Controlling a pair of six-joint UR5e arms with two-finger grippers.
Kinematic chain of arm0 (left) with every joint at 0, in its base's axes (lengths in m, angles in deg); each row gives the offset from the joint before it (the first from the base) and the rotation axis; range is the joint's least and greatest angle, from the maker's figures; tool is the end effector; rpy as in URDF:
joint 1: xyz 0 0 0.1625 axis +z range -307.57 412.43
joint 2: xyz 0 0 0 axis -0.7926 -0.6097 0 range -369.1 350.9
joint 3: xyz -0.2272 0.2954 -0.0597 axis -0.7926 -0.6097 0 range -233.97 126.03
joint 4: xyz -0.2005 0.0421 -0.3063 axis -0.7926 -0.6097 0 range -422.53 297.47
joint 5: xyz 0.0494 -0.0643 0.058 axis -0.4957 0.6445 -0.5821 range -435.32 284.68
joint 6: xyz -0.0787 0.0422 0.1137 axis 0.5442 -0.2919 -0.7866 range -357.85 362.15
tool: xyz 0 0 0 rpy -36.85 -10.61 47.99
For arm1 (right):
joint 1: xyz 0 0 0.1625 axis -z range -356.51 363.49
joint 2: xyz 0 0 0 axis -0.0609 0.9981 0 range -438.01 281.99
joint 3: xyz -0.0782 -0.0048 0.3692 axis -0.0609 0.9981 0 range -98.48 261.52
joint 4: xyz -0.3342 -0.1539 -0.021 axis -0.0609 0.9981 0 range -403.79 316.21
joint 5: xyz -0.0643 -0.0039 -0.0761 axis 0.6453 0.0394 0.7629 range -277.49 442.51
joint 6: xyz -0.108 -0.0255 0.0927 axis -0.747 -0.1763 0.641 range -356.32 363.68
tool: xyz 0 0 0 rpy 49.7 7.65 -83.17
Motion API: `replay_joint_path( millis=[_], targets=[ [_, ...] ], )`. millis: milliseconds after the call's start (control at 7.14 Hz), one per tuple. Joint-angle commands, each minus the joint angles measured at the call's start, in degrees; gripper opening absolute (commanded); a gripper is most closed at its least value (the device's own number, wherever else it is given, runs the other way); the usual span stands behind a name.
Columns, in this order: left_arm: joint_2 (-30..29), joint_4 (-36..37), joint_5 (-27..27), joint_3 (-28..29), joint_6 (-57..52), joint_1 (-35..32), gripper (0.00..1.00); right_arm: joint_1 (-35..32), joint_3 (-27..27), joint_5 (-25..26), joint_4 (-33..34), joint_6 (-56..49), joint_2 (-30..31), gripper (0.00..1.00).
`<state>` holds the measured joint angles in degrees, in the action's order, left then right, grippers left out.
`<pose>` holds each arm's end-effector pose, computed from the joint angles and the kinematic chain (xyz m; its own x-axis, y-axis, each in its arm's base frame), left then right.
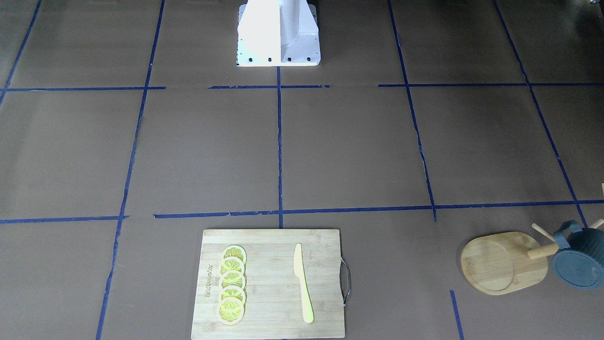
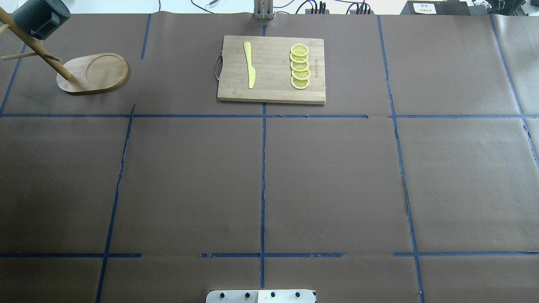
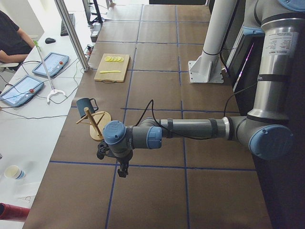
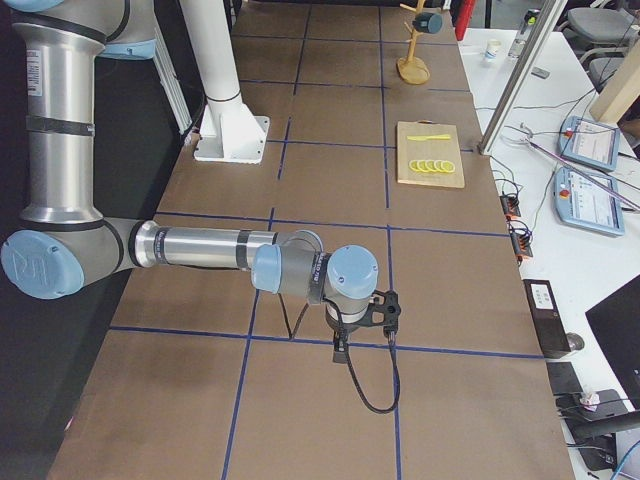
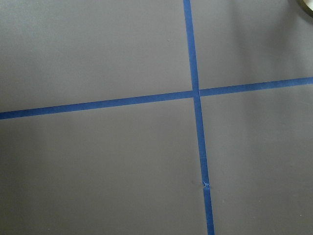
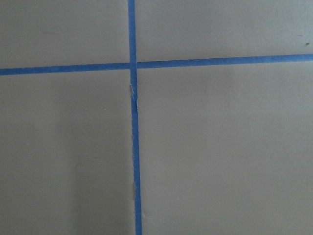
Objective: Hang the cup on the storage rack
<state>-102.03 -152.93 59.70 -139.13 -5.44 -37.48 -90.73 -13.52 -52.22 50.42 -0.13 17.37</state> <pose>-0.0303 -0.4597 0.6556 0.7005 0.1145 -0.7044 -0.0948 0.9932 0.0672 0.0608 -0.3960 0.6506 0.7077 0.0416 0.7053 -0.0263 0.9991 -0.0325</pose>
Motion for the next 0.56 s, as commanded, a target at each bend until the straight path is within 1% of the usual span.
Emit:
replay_joint_path(
  millis=[0,420],
  targets=[
    [-0.05,-0.04,-0.02,0.0,0.03,0.0,1.0,-0.08,1.61,1.66,-7.44,1.69,1.47,1.0],
    [0.47,-0.04,0.15,0.52,-0.14,0.0,1.0,-0.08,1.44,-0.19,-7.11,2.32,1.21,1.0]
  ],
)
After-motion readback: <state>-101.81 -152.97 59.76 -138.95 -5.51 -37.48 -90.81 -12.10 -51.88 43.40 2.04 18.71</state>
